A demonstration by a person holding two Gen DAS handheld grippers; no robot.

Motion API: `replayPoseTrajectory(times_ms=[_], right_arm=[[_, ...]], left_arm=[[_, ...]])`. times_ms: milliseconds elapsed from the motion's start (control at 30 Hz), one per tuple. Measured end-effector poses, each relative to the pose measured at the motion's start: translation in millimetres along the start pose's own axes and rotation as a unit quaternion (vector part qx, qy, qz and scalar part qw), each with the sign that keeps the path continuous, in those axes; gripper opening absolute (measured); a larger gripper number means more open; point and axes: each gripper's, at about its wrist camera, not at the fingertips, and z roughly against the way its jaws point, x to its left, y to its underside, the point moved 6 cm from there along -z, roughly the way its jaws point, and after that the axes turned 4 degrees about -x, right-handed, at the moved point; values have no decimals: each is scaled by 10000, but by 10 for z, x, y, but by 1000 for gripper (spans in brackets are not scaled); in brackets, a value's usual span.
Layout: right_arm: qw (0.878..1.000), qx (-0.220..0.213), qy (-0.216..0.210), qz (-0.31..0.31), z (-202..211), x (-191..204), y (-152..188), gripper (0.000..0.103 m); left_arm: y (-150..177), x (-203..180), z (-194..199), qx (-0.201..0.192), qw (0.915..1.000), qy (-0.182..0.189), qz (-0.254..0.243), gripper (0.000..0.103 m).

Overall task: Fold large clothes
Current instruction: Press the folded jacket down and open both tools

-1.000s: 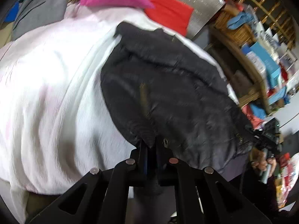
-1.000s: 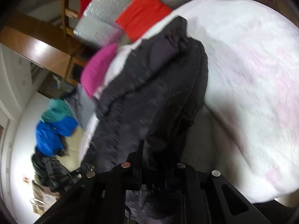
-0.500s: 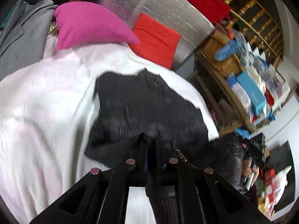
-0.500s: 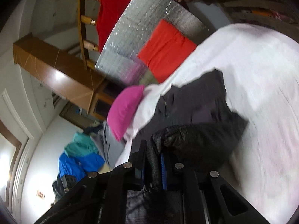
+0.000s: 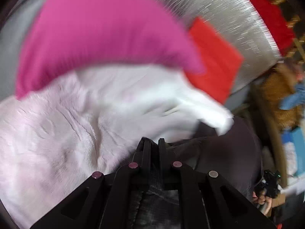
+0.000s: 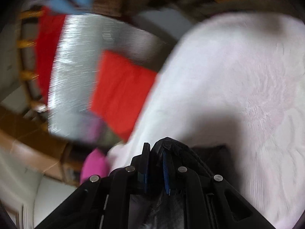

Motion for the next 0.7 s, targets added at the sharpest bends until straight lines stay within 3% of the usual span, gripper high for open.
replayPoseTrajectory(times_ms=[67, 133, 200, 267, 433, 600, 633, 667, 700], right_arm=[[9997, 10, 239, -28, -211, -164, -30, 12], [9987, -344, 385, 12, -254, -298, -142, 11], [9980, -388, 343, -359, -310, -484, -236, 11], [9966, -349, 167, -723, -356, -646, -272, 11], [9988, -343, -8, -336, -393, -472, -247, 11], [9990, -127, -221, -371, -315, -401, -235, 15], [9992, 31, -228, -325, -300, -354, -225, 20], [9994, 148, -201, -222, -288, -299, -213, 29], [9996, 273, -77, -49, -277, -234, -201, 64]], left_arm=[[68, 102, -228, 8, 9999, -82, 80, 6], [73, 173, -317, -71, 9998, 64, 165, 6], [71, 223, -357, -109, 9995, 164, 250, 5], [48, 265, -359, -248, 9996, 8, 154, 5], [85, 444, -448, -154, 9990, -26, 412, 5], [159, 429, -264, -71, 9994, 94, 318, 5], [172, 412, -223, 58, 9995, 107, 281, 9], [190, 407, -197, 230, 9993, 81, 274, 25], [204, 403, -186, 378, 9988, 63, 293, 36]])
